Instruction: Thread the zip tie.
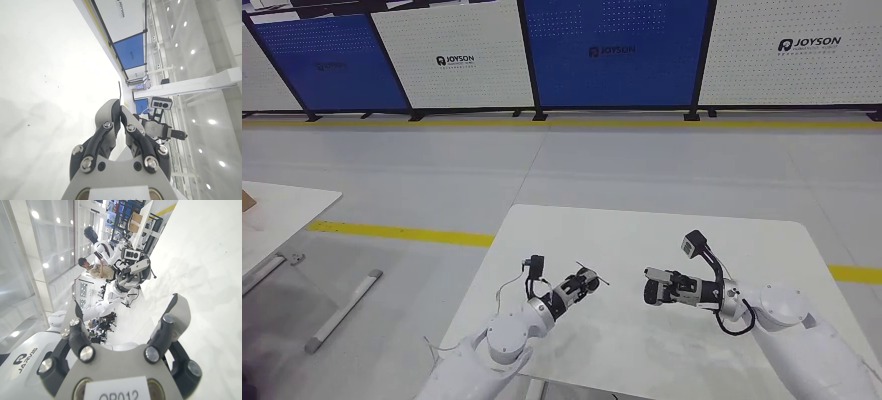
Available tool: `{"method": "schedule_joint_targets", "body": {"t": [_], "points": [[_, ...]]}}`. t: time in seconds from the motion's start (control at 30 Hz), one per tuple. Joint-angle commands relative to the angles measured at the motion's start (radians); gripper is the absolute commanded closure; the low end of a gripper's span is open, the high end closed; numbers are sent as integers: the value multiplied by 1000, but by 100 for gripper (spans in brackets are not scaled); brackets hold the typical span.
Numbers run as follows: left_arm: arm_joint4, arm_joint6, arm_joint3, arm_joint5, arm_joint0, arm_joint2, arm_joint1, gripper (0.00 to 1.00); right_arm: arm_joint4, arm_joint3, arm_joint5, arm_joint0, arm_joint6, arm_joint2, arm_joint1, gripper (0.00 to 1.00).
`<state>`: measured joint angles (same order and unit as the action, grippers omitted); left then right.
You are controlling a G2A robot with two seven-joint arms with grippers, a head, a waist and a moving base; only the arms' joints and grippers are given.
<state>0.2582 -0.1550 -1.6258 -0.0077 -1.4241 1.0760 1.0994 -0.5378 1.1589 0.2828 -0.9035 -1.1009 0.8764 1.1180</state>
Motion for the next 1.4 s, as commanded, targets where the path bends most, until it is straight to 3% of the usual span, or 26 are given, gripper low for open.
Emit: {"method": "schedule_joint_targets", "body": {"t": [0.0,0.27,0.37,0.5,0.7,0.77,1.17,1.23,1.3,1.37], "points": [[0,0,0,0,0,0,0,100,0,0,0,0,0,0,0,0],[-3,24,3,-8,0,-2,4,100,0,0,0,0,0,0,0,0],[66,34,-7,-29,0,22,7,100,0,0,0,0,0,0,0,0],[203,20,-55,-84,-30,90,5,100,0,0,0,0,0,0,0,0],[351,38,-169,-165,-108,193,2,100,0,0,0,0,0,0,0,0],[380,18,-179,-174,-116,206,2,100,0,0,0,0,0,0,0,0],[372,25,-177,-172,-114,205,2,100,0,0,0,0,0,0,0,0],[320,57,-167,-174,-105,199,4,100,0,0,0,0,0,0,0,0],[194,149,-150,-207,-99,176,10,100,0,0,0,0,0,0,0,0],[60,205,-123,-196,-89,142,15,100,0,0,0,0,0,0,0,0]]}}
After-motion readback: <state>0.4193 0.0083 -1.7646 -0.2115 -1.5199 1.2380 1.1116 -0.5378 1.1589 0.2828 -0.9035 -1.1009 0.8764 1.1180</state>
